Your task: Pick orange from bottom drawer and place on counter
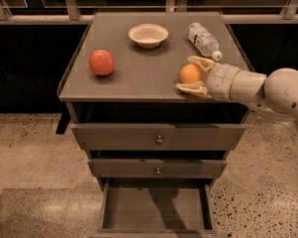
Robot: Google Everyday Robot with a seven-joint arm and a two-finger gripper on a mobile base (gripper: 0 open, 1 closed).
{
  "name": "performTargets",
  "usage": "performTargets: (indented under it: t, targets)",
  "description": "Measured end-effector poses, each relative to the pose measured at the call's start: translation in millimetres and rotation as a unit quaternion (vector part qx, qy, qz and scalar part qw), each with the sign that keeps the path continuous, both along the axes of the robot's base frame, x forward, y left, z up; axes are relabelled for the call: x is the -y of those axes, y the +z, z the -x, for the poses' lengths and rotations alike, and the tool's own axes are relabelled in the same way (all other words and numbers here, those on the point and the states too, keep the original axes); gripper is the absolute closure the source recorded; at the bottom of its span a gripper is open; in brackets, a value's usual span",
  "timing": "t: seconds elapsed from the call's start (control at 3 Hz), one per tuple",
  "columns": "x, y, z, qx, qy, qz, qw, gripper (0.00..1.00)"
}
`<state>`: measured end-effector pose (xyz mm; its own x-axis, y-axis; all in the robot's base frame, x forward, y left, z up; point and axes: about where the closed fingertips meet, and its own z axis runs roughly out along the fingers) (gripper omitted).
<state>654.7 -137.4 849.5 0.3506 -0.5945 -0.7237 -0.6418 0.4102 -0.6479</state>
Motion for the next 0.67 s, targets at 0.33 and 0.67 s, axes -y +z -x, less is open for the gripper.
performTargets:
  t: [0.33,0.67]
  targets:
    - [-0.1,0.0,0.0,0.000,0.000,0.000,1.0000,0.00]
    - [-0.1,0.0,0.0,0.000,0.000,0.000,1.0000,0.00]
